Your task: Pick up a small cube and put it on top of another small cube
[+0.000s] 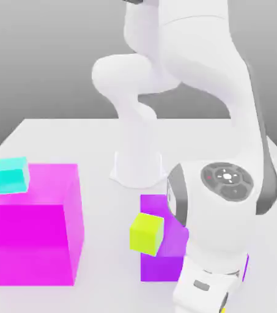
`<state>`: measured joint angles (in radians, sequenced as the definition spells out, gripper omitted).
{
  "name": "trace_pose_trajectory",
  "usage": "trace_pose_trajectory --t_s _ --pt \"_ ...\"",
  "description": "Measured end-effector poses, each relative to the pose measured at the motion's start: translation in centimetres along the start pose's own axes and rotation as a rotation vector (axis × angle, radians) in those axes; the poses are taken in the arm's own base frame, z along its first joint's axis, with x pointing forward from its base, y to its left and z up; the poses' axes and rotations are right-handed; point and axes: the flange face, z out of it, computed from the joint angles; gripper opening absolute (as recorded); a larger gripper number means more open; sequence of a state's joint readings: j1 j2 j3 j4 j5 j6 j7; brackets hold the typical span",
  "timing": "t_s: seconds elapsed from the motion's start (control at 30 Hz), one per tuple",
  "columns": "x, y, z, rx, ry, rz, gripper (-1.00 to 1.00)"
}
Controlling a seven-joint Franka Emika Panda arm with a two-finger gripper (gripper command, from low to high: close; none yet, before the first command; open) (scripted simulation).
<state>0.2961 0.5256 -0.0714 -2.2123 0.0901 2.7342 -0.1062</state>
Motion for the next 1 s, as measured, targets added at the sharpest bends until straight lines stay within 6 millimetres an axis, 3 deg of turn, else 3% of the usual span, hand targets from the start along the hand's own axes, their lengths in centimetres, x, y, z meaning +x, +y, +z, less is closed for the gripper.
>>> trace_pose_trajectory --t_s 0.13,0.17,0.4,0.57,0.7,0.8,0.87,0.93,1.0 --pt "0.0 0.1 -5.1 0.001 0.000 0.002 -1.00" --pt "-0.1 1.1 -6.5 0.003 0.000 0.023 -1.00" --pt "-3.4 11.8 -16.3 0.018 0.005 0.256 -1.00" --pt "-9.3 20.7 -22.5 0.020 0.006 0.472 -1.00" --pt "-14.3 24.5 -26.8 0.017 0.005 0.597 -1.00" --pt "-19.1 27.6 -29.6 0.011 0.004 0.713 -1.00" --pt "-22.5 29.3 -31.1 0.007 0.002 0.791 -1.00" --pt "-23.7 29.9 -29.7 0.006 0.001 0.820 -1.00" --pt "-24.0 30.1 -27.0 0.006 0.001 0.827 -1.00"
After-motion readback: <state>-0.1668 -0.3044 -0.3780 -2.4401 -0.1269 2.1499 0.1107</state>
